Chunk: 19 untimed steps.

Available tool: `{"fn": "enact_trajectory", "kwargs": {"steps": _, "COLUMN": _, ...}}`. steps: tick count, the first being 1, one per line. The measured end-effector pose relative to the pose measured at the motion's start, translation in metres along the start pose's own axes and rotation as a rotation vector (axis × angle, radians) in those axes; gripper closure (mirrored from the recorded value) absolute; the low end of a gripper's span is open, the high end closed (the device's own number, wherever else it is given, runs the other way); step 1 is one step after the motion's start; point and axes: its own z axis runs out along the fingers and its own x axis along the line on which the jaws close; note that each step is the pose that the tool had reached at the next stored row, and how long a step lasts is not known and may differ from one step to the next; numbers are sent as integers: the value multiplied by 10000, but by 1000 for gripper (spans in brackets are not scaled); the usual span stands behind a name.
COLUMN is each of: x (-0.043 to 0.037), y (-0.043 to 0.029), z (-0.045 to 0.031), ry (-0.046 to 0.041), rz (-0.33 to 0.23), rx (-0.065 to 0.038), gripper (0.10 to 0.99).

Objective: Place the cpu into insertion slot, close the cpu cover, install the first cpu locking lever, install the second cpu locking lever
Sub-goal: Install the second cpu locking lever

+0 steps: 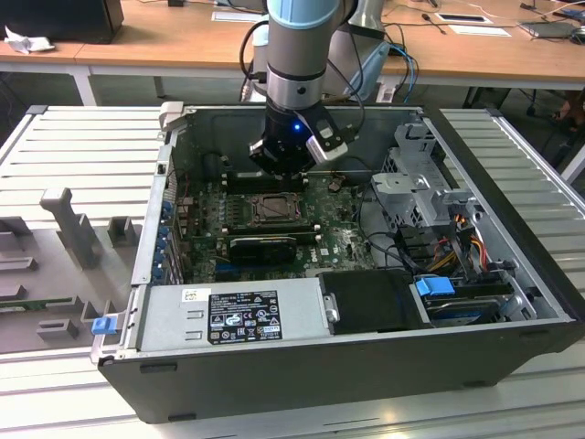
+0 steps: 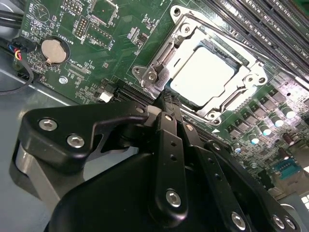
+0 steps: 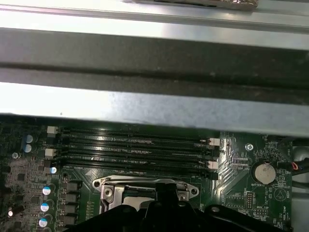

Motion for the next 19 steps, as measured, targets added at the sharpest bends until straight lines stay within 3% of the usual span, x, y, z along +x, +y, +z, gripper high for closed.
{"fn": "enact_trajectory", "kwargs": {"steps": 19, "x": -1, "y": -11, "z": -34, "ry": -1, "rz": 19, "rx": 17, "gripper": 980}}
